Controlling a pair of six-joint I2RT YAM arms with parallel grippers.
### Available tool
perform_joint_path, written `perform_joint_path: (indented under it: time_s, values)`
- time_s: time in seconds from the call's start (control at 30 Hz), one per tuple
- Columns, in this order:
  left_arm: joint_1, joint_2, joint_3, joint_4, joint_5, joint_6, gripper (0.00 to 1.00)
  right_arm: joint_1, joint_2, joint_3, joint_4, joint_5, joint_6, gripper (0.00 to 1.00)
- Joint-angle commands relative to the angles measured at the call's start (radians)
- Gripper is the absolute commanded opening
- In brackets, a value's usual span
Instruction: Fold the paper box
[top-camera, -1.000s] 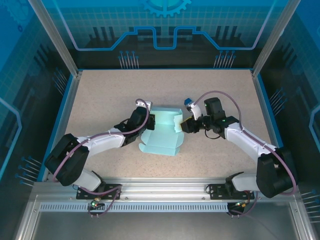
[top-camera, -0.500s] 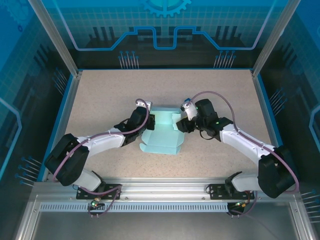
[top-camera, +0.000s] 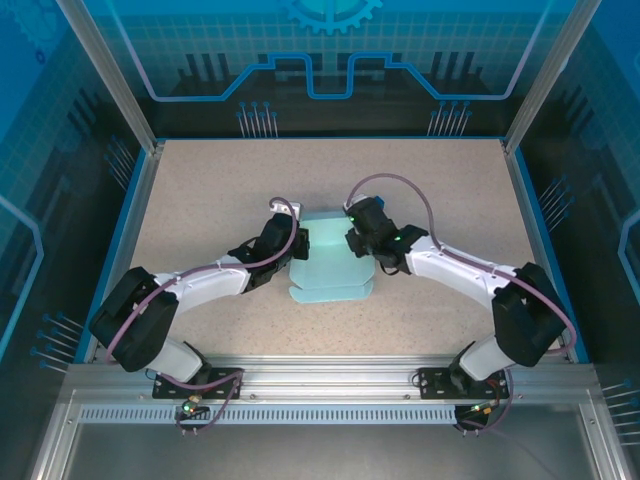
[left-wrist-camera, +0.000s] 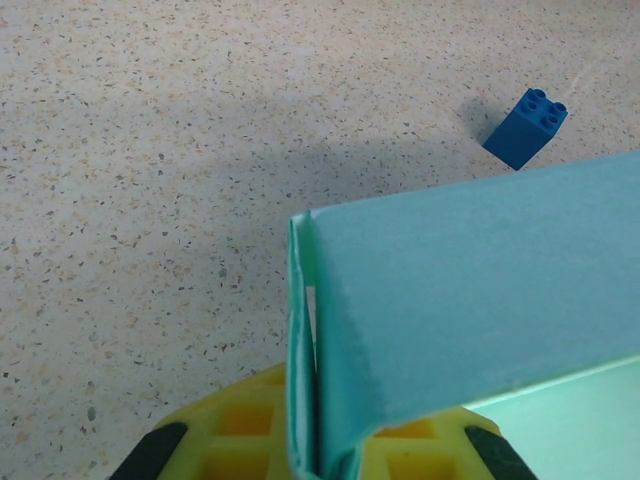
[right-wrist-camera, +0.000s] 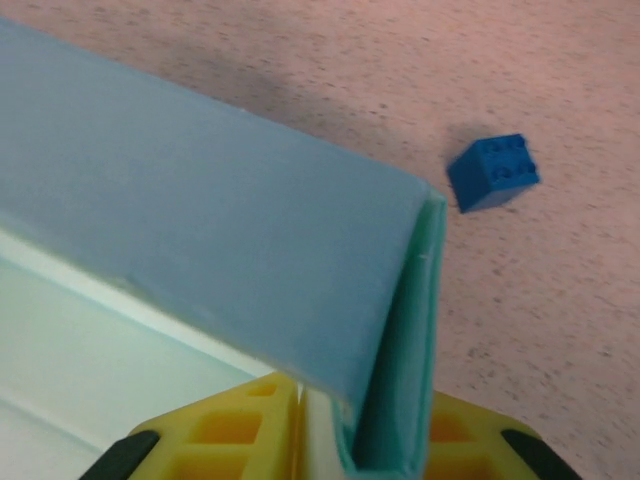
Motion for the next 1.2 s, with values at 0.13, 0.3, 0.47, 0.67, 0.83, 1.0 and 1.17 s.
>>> perform_joint_path:
  time_s: [0.13, 0.3, 0.47, 0.67, 0.83, 1.0, 1.17]
  values:
    - [-0.015, 0.002, 0.038, -0.002, 0.045, 0.007, 0.0, 0.053, 0.086, 0.071, -0.094, 0.299, 0.076, 0.16]
    - [-0.016, -0.003, 0.037, -0.003, 0.035, 0.007, 0.0, 0.053, 0.12, 0.094, -0.131, 0.356, 0.112, 0.13]
    - [-0.015, -0.002, 0.033, -0.005, 0.027, 0.005, 0.0, 0.052, 0.171, 0.124, -0.19, 0.42, 0.156, 0.12]
    - [-0.015, -0.001, 0.032, -0.007, 0.015, 0.008, 0.0, 0.036, 0.226, 0.164, -0.266, 0.504, 0.191, 0.12]
    - [-0.015, 0.002, 0.031, -0.011, 0.001, 0.011, 0.0, 0.033, 0.234, 0.189, -0.273, 0.5, 0.153, 0.13]
    - [-0.015, 0.008, 0.038, -0.014, 0.0, 0.011, 0.0, 0.031, 0.159, 0.164, -0.19, 0.325, 0.089, 0.18]
    - [-0.015, 0.017, 0.045, -0.021, -0.005, 0.013, 0.0, 0.017, 0.083, 0.147, -0.166, 0.158, 0.092, 0.28]
